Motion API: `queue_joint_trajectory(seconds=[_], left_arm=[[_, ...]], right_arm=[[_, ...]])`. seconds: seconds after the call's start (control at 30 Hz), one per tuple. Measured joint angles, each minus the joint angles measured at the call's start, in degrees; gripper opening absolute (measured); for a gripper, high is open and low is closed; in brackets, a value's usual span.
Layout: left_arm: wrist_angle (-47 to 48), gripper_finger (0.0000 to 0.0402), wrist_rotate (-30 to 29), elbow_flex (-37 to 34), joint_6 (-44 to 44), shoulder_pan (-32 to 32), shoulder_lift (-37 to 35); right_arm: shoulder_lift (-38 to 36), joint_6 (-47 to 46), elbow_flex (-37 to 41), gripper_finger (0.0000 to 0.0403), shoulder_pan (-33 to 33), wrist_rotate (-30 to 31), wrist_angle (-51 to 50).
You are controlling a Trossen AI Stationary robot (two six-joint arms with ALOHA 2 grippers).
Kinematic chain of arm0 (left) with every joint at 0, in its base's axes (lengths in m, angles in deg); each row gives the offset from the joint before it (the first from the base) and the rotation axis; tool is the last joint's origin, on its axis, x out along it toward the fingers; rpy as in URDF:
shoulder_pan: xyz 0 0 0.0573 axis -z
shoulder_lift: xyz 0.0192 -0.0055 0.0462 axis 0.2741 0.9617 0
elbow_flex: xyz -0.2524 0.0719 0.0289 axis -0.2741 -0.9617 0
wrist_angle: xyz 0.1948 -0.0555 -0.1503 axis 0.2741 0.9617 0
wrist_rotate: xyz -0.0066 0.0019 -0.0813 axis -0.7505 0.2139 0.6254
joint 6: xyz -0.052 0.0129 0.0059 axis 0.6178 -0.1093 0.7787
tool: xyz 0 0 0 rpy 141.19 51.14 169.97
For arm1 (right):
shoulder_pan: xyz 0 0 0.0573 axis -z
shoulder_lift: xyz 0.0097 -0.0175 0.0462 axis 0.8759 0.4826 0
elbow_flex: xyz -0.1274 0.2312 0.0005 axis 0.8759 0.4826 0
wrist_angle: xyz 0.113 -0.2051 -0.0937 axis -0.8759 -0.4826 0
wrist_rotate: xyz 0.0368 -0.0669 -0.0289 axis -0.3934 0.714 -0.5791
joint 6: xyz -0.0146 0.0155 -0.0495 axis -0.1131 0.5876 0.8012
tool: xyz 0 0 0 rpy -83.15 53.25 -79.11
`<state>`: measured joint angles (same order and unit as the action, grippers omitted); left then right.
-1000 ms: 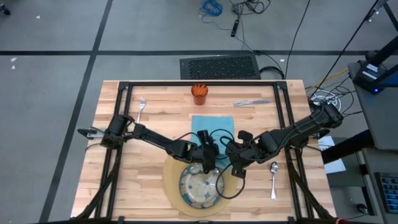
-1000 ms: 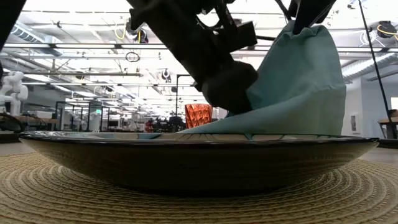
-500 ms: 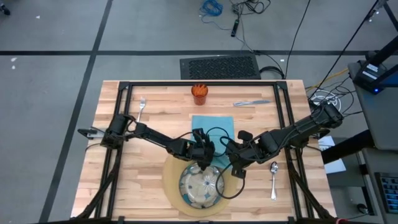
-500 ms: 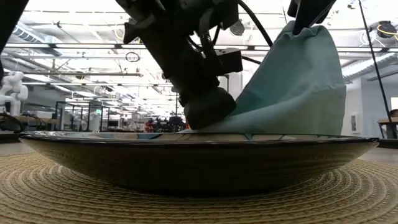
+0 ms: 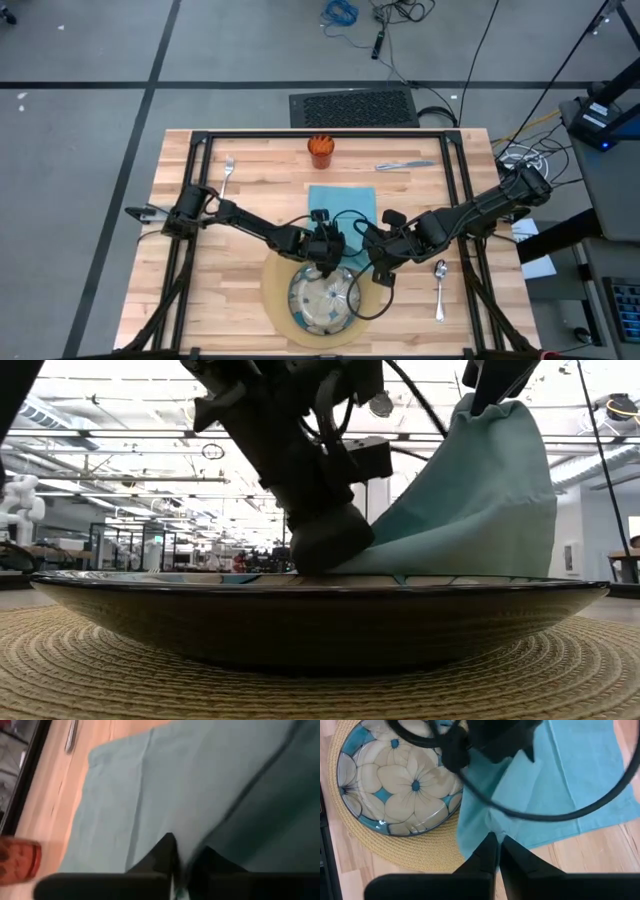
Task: Set table place
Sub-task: Fold the blue table napkin
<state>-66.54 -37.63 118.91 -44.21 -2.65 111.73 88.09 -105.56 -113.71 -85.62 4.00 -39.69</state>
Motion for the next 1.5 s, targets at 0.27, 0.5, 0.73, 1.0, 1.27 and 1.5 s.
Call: queue_joint_trajectory(seconds=[0.27, 0.5, 0.73, 1.0, 1.27, 1.5], left_arm=[[2.35, 0.0, -2.66, 0.52, -2.59, 2.87, -4.14], [13.17, 0.0, -5.11, 0.61, 2.15, 4.64, -15.41], [24.89, 0.0, -3.68, 0.66, 9.99, 6.02, -23.45], [26.17, 0.0, -2.04, 0.64, 10.82, 5.14, -20.16], [27.82, 0.0, -2.16, 0.61, 10.93, 3.26, -17.2], [29.07, 0.0, -2.96, 0.59, 10.94, 1.73, -17.26]], right_arm=[[0.0, 0.93, 0.0, 0.0, 0.22, 0.62, 0.09], [0.0, 5.2, 0.0, 0.0, 3.35, 2.02, 3.3], [-0.02, 8.29, 0.02, 0.0, 7.0, 2.49, 3.53], [-0.02, 11.48, 0.02, 0.0, 10.99, 3.35, 4.39], [2.47, 14.3, 0.04, 0.0, 14.33, 3.48, 2.78], [5.29, 17.53, 0.04, 0.0, 17.65, 3.3, 3.18]])
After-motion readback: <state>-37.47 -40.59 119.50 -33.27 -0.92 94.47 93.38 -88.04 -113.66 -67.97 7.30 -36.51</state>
